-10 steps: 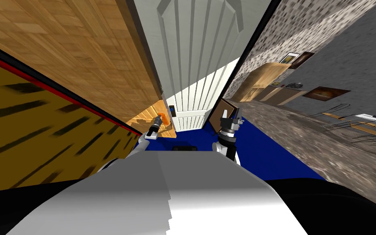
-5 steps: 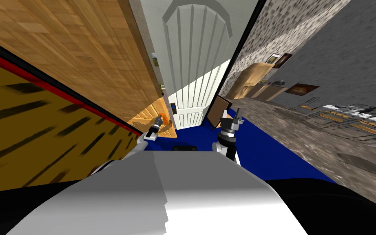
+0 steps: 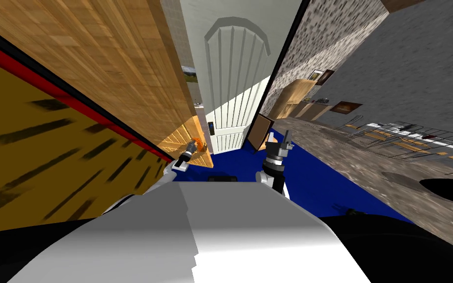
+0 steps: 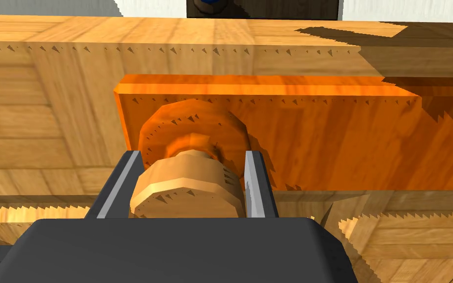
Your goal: Pull the door open
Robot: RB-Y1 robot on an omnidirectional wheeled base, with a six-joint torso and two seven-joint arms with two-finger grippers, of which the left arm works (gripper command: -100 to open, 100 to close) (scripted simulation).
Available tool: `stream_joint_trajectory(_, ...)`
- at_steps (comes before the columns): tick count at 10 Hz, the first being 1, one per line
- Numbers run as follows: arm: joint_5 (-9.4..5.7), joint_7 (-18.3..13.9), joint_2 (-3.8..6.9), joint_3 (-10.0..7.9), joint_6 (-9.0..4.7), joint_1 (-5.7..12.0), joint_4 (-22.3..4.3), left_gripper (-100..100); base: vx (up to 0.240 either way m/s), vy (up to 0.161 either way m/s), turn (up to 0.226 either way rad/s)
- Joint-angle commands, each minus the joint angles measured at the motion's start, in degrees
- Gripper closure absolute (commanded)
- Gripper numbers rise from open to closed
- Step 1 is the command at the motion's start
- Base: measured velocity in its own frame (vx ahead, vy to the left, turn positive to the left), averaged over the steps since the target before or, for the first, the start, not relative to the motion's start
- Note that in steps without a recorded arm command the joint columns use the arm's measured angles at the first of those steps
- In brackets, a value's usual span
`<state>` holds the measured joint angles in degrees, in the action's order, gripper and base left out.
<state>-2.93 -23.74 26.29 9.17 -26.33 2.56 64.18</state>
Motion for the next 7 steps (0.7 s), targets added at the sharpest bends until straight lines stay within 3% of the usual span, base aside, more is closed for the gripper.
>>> stream_joint_trajectory(1, -0.02, -1.08, 1.48, 0.86, -1.24, -1.16, 0.93, 100, -0.128, 0.069, -0.107)
stream_joint_trajectory(7, -0.08, -5.48, 7.51, 4.38, -6.29, -5.85, 4.69, 100, -0.207, 0.137, -0.123)
